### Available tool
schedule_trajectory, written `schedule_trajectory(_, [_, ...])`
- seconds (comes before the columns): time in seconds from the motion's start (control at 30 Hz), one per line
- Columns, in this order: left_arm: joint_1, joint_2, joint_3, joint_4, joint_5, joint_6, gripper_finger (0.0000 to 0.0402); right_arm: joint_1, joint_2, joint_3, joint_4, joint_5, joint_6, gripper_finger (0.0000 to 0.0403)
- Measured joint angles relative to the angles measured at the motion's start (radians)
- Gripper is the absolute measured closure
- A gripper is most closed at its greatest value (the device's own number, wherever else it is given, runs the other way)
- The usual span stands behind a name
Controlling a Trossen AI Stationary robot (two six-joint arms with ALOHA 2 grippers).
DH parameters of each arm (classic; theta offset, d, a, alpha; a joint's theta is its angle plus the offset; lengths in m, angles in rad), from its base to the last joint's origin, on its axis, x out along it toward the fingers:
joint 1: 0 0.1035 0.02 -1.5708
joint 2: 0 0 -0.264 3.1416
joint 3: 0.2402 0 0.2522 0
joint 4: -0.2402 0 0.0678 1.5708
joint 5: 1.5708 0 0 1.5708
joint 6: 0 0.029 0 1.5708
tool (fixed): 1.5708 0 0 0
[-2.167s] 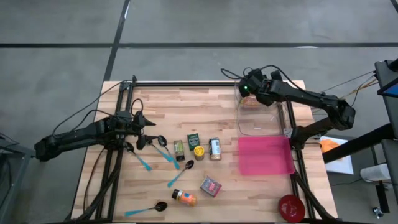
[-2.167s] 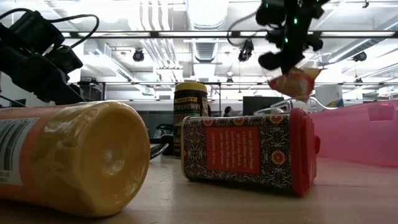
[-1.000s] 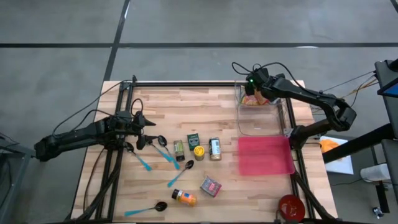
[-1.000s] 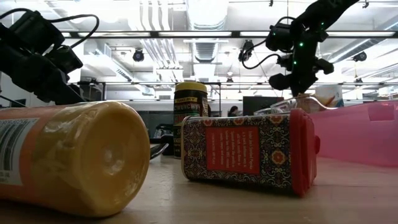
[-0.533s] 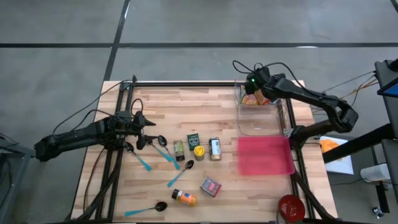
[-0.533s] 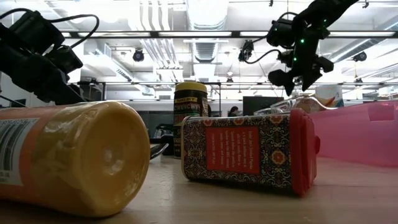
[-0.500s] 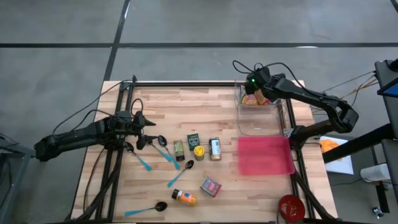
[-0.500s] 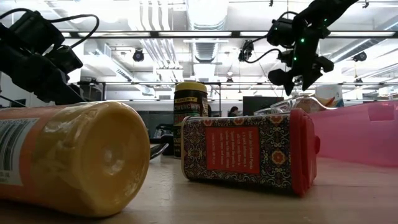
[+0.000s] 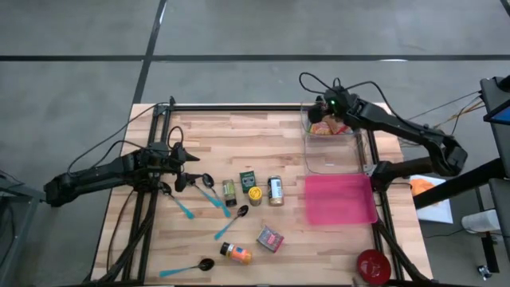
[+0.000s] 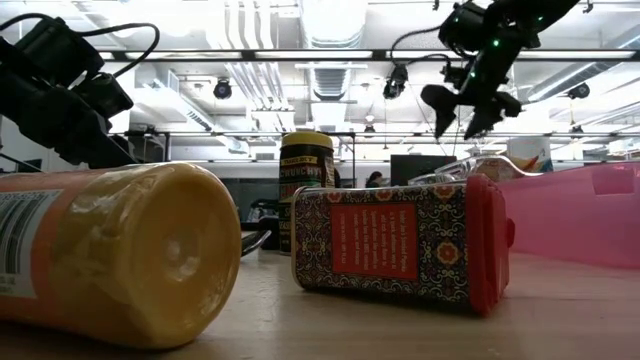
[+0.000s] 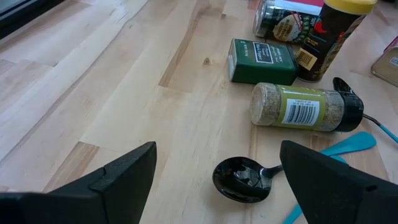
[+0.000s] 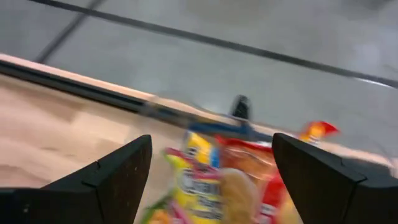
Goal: Pick & Place Food Item
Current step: Put the gold seasoning bottle into the bottom transparent bin
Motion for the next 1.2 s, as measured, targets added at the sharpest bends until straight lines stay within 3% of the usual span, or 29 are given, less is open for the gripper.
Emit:
schedule_trajectory(0.3, [0.0, 0.0, 0.0, 0.0, 0.0, 0.0, 0.0056, 0.077, -0.025, -0.087, 0.338, -0.179, -0.182, 0.0073])
schedule_trajectory(0.47, [0.0, 0.0, 0.0, 0.0, 0.0, 0.0, 0.0056, 0.093, -0.025, -0.164, 0.544, -0.389, -0.25, 0.0073])
schedule_trajectory(0.7, [0.0, 0.0, 0.0, 0.0, 0.0, 0.0, 0.0056, 0.101, -0.025, -0.193, 0.646, -0.672, -0.335, 0.0073])
schedule_trajectory(0.97, [0.0, 0.0, 0.0, 0.0, 0.0, 0.0, 0.0057, 0.158, -0.027, -0.193, 0.693, -0.68, -0.436, 0.0073])
schedule_trajectory(1.2, [0.0, 0.0, 0.0, 0.0, 0.0, 0.0, 0.0057, 0.214, -0.027, -0.184, 0.698, -0.672, -0.401, 0.0073])
